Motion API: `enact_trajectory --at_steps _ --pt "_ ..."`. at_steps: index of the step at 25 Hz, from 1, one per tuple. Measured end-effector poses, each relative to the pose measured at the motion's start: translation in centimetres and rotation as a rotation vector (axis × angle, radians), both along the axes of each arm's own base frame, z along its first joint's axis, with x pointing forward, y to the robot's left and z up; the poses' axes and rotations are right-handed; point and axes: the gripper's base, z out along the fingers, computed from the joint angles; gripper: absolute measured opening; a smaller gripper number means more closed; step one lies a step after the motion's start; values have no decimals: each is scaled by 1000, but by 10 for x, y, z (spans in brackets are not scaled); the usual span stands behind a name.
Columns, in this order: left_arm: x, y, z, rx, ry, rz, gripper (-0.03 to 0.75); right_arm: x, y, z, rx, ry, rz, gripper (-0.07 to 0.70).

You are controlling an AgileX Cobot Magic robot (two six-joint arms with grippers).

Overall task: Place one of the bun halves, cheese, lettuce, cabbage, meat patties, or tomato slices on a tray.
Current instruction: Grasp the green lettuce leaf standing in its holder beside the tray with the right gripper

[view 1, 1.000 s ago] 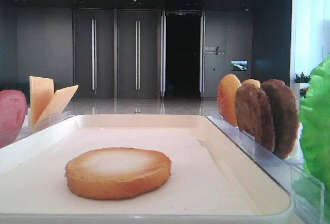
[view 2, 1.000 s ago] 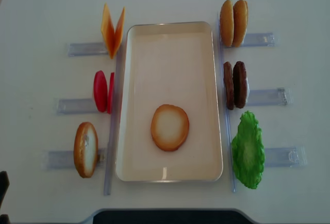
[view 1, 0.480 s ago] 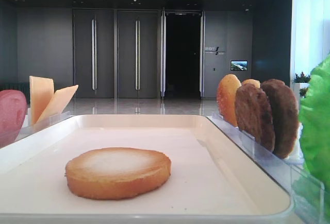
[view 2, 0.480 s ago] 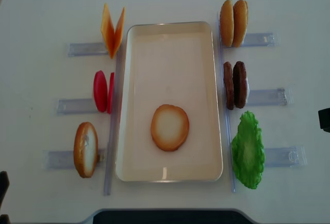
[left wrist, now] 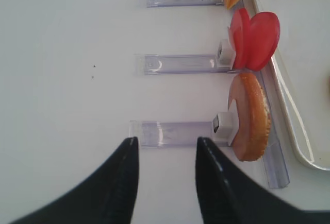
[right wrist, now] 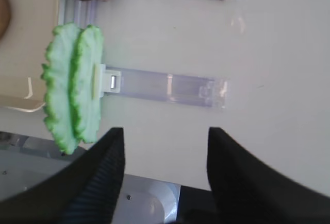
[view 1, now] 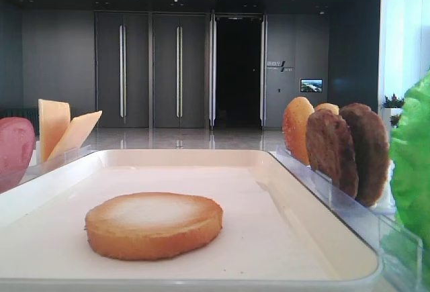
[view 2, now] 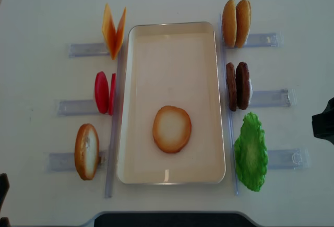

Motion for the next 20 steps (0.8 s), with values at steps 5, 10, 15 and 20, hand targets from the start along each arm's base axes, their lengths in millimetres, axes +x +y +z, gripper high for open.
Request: enact_trajectory --at_steps 5,10,15,20 --pt "0 0 0 0 0 0 284 -11 23 0 34 31 67 379" --pt "0 0 0 0 0 0 283 -27 47 -1 51 75 138 379" --pt "0 0 0 0 0 0 283 -29 61 -9 -13 102 155 379" --pt "0 0 0 0 0 0 283 -26 65 -14 -36 128 141 379"
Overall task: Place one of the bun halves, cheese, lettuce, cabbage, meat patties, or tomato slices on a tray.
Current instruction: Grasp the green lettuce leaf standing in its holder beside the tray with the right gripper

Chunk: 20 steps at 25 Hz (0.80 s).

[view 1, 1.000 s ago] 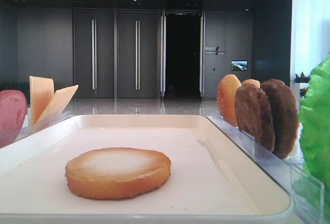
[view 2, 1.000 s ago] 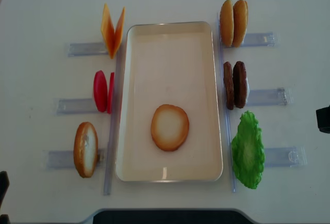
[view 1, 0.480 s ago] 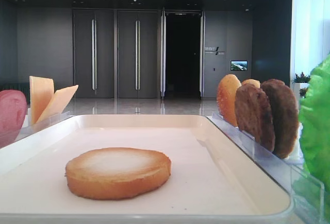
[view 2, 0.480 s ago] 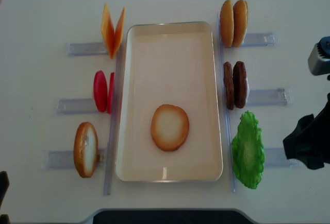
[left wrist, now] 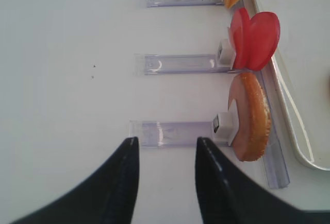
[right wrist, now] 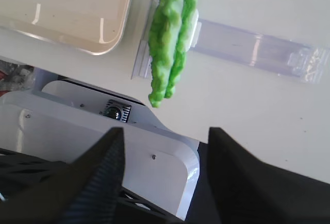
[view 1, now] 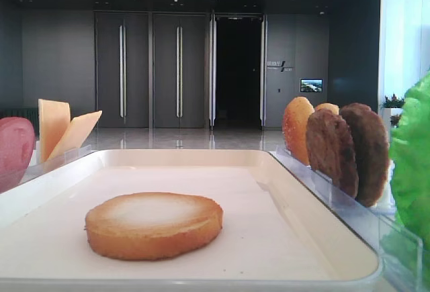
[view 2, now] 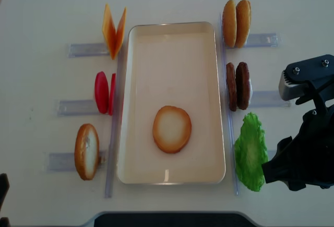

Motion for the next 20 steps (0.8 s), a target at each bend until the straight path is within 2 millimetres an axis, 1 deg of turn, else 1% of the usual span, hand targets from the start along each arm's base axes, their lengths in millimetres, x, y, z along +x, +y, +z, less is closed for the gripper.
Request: enact_trajectory --at_steps 4,11,16,20 --pt "0 0 0 0 0 0 283 6 6 -4 4 -6 -3 382" --pt "0 0 0 0 0 0 283 25 21 -18 8 -22 -17 389" --pt "0 0 0 0 0 0 283 40 21 -29 -40 -19 -50 389" --pt "0 0 0 0 0 0 283 46 22 -31 -32 -39 -65 390"
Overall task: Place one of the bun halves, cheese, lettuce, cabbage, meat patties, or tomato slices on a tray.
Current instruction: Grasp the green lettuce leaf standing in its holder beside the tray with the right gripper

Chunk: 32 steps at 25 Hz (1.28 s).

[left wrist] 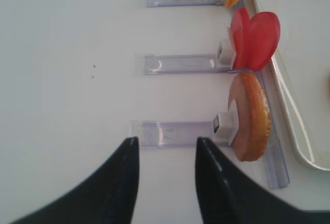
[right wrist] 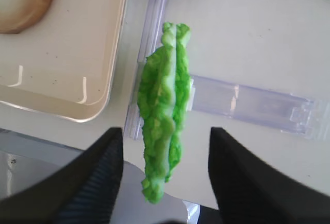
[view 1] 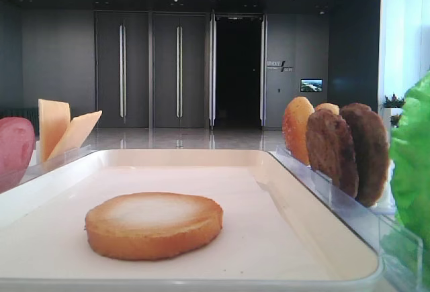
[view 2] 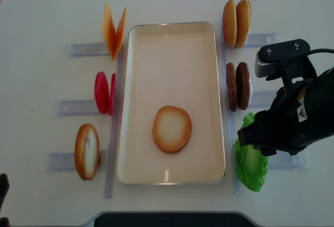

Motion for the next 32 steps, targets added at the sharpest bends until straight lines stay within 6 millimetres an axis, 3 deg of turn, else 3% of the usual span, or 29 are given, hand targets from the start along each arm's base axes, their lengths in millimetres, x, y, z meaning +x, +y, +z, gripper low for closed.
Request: enact_trajectory --at_steps 8,32 --pt "0 0 0 0 0 0 283 6 5 -10 -24 28 0 390" --pt "0 0 0 0 0 0 282 7 6 -10 -20 13 29 351"
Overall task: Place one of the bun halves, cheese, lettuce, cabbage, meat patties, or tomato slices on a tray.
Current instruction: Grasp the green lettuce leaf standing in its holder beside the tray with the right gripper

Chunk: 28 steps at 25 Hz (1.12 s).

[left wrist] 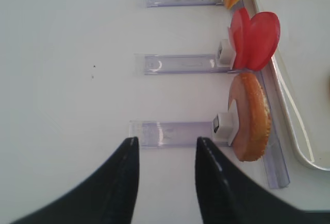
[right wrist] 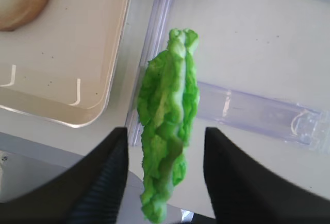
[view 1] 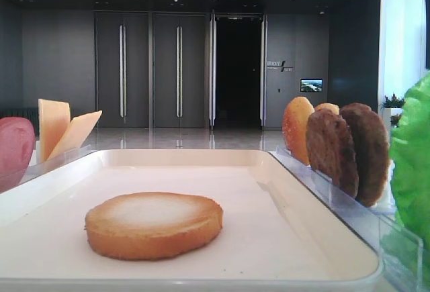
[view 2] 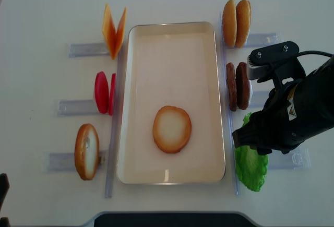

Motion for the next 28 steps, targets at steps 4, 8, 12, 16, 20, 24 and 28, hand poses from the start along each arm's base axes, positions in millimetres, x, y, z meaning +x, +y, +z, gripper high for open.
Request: enact_trajectory --at_steps 4,8,12,16,20,24,28 --pt "0 0 0 0 0 0 282 0 0 0 1 -3 4 298" --pt "0 0 0 0 0 0 282 1 0 0 4 -12 8 196" --pt "0 0 0 0 0 0 282 2 1 0 9 -19 11 104" --pt "0 0 0 0 0 0 282 2 1 1 12 -23 12 64" --pt "0 0 0 0 0 0 282 2 1 1 13 -25 13 64" --pt "0 0 0 0 0 0 282 2 1 1 14 -25 13 63" --pt "0 0 0 0 0 0 282 1 1 1 11 -23 13 62"
